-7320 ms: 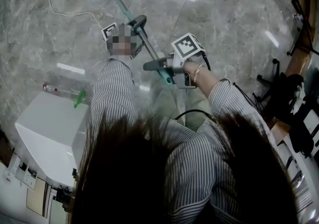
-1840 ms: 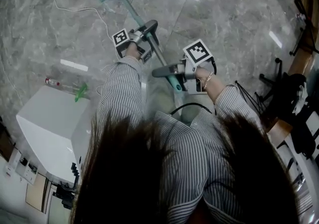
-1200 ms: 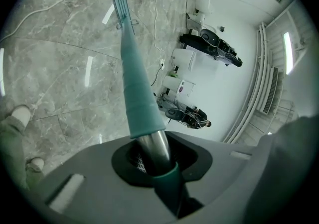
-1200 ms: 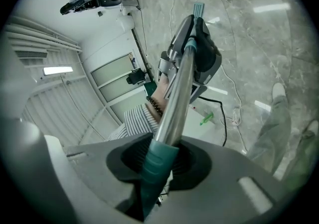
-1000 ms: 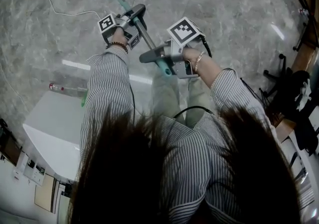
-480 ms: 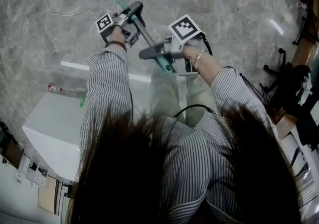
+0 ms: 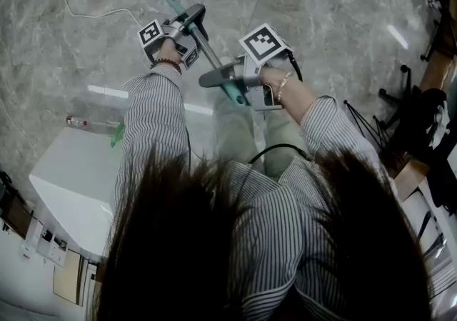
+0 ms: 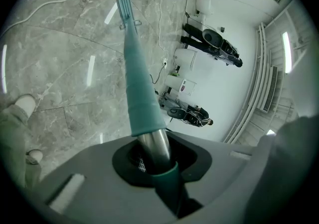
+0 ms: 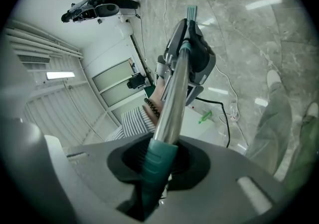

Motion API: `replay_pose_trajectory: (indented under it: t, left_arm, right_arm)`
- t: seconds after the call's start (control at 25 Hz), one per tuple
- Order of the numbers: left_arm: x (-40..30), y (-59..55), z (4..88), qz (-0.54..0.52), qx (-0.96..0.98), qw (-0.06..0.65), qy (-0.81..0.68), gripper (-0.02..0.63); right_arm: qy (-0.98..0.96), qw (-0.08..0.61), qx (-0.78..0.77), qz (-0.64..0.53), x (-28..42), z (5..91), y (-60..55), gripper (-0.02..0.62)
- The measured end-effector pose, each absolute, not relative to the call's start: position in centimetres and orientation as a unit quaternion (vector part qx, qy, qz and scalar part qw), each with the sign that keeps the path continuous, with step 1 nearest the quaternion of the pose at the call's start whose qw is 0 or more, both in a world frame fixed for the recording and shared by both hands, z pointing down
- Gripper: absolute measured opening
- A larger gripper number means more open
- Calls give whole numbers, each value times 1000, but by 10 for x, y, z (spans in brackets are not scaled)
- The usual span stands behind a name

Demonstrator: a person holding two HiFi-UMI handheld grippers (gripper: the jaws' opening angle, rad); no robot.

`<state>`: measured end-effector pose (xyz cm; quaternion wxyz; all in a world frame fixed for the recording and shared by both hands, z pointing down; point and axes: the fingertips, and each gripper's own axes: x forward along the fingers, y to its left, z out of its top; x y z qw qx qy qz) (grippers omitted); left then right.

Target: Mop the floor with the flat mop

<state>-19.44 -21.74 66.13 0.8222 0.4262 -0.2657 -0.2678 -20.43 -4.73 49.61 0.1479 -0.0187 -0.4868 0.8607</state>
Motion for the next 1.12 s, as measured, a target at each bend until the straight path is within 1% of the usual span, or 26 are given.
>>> replay_pose_trajectory:
  t: [0.12, 0.24, 0.32, 0.44, 0.76, 0.92, 1.12]
  left_arm:
    - [-175, -189, 660, -264, 424, 825, -265, 56]
    - [-134, -134, 651, -264, 429, 822, -268, 57]
    - [-113, -106, 646, -271, 429, 819, -266, 56]
    - [-88, -70, 644, -285, 424, 818, -265, 55]
    - [-5, 28, 647, -316, 411, 812, -270, 49]
    - [45, 75, 647, -336, 397, 809, -274, 41]
    - [108, 140, 635, -317, 383, 824, -271, 37]
  right_arm:
    - [-488, 146, -18, 861, -186, 495, -21, 78]
    - [-492, 143, -20, 858, -144, 487, 36, 78]
    - [-495, 153, -20, 855, -122, 484, 65, 78]
    - [-493, 171, -23, 853, -95, 483, 104, 78]
    - [-493, 185, -24, 850, -4, 487, 202, 78]
    - [-491, 181, -14, 852, 51, 487, 246, 75]
    - [-484, 182, -17, 856, 110, 471, 307, 74]
